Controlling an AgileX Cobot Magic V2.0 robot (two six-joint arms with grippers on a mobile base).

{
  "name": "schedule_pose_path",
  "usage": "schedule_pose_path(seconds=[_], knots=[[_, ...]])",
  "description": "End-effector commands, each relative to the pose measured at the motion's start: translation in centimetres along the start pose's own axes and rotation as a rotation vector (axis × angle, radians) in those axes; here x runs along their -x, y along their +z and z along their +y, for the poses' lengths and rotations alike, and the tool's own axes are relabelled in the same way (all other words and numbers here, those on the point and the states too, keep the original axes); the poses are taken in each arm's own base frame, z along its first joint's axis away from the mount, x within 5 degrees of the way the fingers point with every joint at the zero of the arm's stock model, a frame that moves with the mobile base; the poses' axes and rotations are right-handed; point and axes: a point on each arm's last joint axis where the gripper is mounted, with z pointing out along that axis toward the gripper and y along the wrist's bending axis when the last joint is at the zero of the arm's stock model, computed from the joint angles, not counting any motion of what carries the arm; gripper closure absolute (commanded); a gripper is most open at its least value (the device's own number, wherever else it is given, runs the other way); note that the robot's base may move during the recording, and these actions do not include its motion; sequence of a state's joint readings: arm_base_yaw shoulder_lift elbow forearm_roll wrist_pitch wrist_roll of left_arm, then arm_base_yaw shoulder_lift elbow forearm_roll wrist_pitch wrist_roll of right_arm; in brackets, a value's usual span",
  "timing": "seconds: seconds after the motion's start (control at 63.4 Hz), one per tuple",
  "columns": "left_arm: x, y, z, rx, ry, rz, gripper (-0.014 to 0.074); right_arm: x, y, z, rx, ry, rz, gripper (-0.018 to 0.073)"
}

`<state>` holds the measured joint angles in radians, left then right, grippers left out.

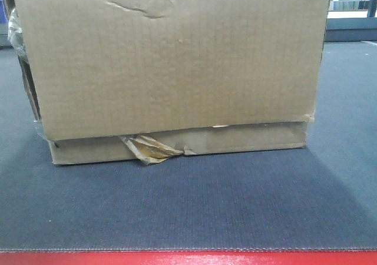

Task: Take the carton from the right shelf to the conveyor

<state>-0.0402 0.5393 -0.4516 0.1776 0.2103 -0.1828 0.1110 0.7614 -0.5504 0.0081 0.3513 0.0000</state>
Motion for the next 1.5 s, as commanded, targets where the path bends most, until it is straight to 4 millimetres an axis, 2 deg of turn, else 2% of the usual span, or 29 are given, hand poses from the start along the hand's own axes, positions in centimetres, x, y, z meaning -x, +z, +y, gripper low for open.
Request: schedule_pose_path(seconds=[0.0, 0.236, 0.331, 0.426, 1.23, 1.371, 1.482], knots=[[0.0, -1.4, 0.0, -0.005, 0.013, -0.086, 0.0603, -0.4, -2.4, 0.0, -0.004, -0.026, -0.132, 0.0619], [0.5, -4.4, 0.1, -0.002, 0.007, -0.217, 0.0603, -1.0, -8.5, 0.0, -0.005, -0.026, -0.395, 0.0619], [0.6, -5.1, 0.2, -0.003, 0.006, -0.254, 0.0603, -1.3, -10.3, 0.0, -0.005, -0.025, -0.474, 0.0619], [0.7, -5.7, 0.2, -0.003, 0.005, -0.280, 0.0603, -1.5, -11.1, 0.0, -0.006, -0.025, -0.512, 0.0619], [0.5, -5.9, 0.2, -0.009, -0.009, -0.293, 0.0603, -1.6, -11.4, 0.0, -0.006, -0.025, -0.524, 0.0619], [-1.3, -5.9, 0.3, 0.027, 0.052, -0.281, 0.0603, -1.6, -11.4, 0.0, -0.006, -0.025, -0.524, 0.0619], [-4.8, -5.8, 0.3, 0.025, -0.019, -0.288, 0.0603, -1.6, -11.4, 0.0, -0.006, -0.025, -0.524, 0.0619]])
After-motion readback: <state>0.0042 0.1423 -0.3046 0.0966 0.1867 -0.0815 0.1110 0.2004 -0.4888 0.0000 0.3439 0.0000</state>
